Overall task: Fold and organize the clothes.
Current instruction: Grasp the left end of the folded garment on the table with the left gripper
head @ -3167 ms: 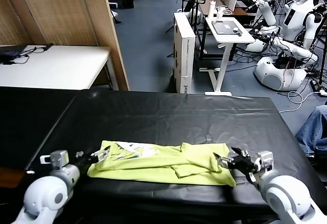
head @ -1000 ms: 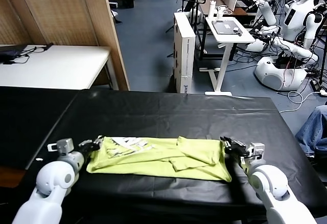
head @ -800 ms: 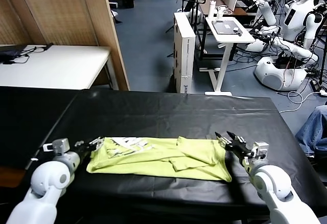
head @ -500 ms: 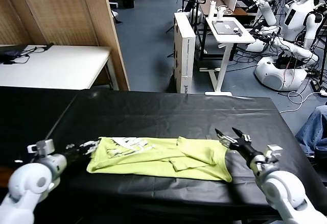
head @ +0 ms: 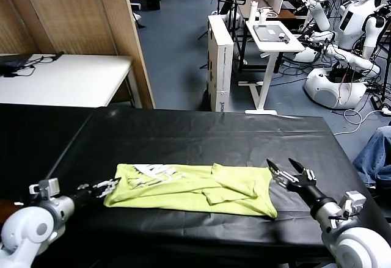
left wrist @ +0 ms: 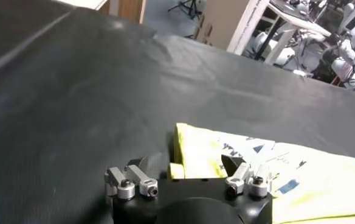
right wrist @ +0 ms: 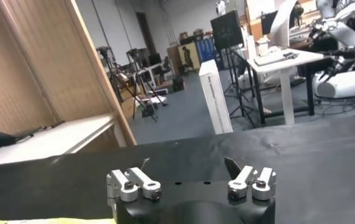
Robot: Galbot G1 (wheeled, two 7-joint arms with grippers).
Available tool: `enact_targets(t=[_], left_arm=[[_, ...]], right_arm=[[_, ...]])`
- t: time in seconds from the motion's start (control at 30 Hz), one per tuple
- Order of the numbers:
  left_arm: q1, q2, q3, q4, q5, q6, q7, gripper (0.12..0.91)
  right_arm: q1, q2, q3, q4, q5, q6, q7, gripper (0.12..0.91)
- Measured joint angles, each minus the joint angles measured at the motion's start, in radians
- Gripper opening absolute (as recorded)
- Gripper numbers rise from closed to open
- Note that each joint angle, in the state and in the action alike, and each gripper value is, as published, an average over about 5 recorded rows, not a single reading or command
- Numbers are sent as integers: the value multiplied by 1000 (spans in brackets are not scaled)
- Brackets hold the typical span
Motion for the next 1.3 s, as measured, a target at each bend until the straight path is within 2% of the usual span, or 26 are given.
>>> enact_targets(t=[0.23, 0.7, 0.8, 0.87, 1.07, 1.17, 1.23, 1.3], left_arm=[[-6, -37, 18, 13, 24, -2, 9, 907], [-3, -86, 31, 12, 2, -3, 21, 892], [-4, -93, 32, 15, 1, -3, 21, 819], [-3, -96, 32, 17, 1, -3, 20, 727], [4, -103, 34, 12, 8, -1, 12, 363], [3, -107, 37, 5, 13, 1, -3, 203], [1, -108, 38, -1, 17, 3, -15, 168], [0, -107, 37, -8, 22, 4, -24, 174]], right_arm=[[-11, -1, 7, 9, -4, 0, -1, 907], [-20, 9, -9, 31, -34, -1, -1, 907], [-23, 11, -9, 35, -38, -2, -1, 907], [-25, 10, -8, 37, -41, -2, -1, 907], [-33, 20, -12, 44, -56, -2, -4, 907], [-34, 28, -15, 45, -62, -1, -5, 907], [-34, 32, -16, 43, -65, -1, -5, 907], [-36, 36, -15, 40, -69, 0, -4, 907]])
